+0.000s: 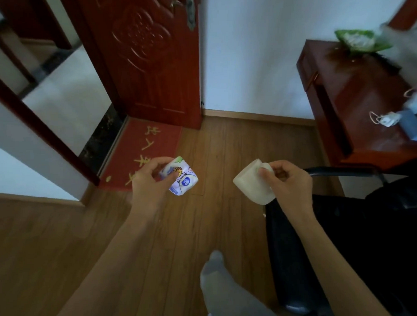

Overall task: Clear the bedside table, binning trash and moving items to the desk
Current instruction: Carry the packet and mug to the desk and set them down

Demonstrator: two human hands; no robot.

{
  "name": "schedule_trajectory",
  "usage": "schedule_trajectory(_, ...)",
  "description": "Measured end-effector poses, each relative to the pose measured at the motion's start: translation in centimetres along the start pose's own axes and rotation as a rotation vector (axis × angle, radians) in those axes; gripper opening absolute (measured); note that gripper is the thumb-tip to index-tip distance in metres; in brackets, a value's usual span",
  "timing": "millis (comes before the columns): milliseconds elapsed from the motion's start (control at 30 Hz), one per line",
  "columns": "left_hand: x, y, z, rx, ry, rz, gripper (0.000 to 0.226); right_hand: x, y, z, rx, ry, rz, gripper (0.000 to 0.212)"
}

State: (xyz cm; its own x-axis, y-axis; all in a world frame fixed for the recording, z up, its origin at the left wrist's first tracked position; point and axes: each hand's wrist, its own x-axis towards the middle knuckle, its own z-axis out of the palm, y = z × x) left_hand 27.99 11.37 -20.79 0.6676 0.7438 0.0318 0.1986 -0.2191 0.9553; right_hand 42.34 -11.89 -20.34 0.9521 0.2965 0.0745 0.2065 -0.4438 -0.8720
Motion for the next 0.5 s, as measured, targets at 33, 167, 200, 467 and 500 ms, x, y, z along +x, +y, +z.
schedule_trajectory(33, 2.0, 0.7, 0.8, -0.011, -0.005, 0.007, 0.032, 1.9, -0.2, 0.2, 0.0, 0.008, -0.01, 0.016)
schedule_trajectory(167, 9.1, 2.6, 3.9, -0.036, -0.03, 0.016, 0.033, 9.1, -1.1, 0.7, -0.028, 0.058, -0.038, 0.018)
schedule_trajectory(200, 10.7, 2.8, 4.6, -0.05, -0.031, 0.018, 0.032, 10.8, -1.3, 0.7, -0.036, 0.072, -0.039, 0.018)
schedule_trajectory(467, 22.2, 3.6, 10.6, -0.06, -0.12, 0.032, 0.028, 21.7, -0.8, 1.8, -0.077, 0.128, -0.017, 0.023)
schedule_trajectory(500, 23.7, 3.5, 11.5, -0.06, -0.136, 0.036, 0.028, 22.9, -0.4, 2.0, -0.078, 0.128, -0.006, 0.022)
